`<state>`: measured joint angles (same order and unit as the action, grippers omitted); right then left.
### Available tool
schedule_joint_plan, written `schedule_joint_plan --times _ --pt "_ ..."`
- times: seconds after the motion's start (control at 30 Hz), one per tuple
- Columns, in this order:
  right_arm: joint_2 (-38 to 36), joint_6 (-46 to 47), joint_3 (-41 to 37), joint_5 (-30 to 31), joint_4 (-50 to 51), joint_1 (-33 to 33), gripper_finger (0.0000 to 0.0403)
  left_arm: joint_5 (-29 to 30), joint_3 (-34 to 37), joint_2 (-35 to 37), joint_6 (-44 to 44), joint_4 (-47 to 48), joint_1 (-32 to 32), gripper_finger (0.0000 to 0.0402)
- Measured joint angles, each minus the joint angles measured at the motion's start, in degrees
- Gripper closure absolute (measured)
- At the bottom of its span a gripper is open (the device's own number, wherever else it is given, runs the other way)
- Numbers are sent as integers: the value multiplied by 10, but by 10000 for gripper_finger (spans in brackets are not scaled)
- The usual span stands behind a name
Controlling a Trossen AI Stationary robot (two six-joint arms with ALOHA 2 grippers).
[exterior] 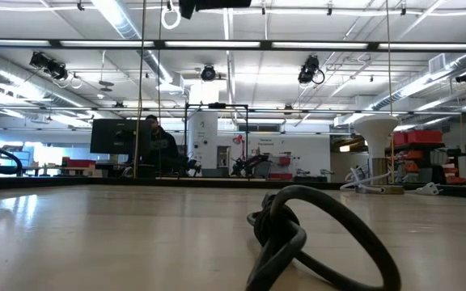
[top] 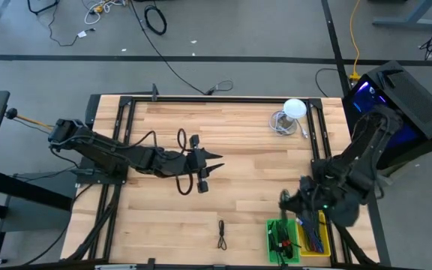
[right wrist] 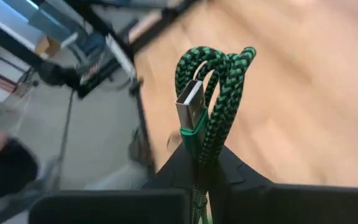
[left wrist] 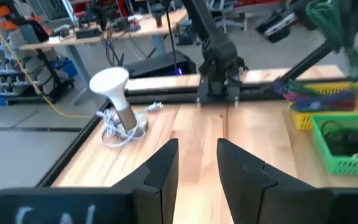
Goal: Pick & Place USB Port
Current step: Put the green and black charger cable into the yellow basket
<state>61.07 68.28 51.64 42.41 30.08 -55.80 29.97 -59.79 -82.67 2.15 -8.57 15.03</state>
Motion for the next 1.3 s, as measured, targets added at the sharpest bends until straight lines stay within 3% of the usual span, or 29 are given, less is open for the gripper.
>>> schedule_joint_plan --times 0.13,0.33,0.7,1.0,1.3 --pt "3 155 0 -39 81 -46 390 0 0 0 -15 8 0 287" --pt "28 342 0 -161 188 -69 390 0 0 0 -34 8 0 287" --pt "99 443 0 -208 207 -102 390 -17 0 0 -61 9 0 287" --pt "162 522 0 -195 207 -128 390 -17 0 0 -61 9 0 287" --pt "180 539 0 -193 213 -131 378 -17 0 0 -61 13 0 287"
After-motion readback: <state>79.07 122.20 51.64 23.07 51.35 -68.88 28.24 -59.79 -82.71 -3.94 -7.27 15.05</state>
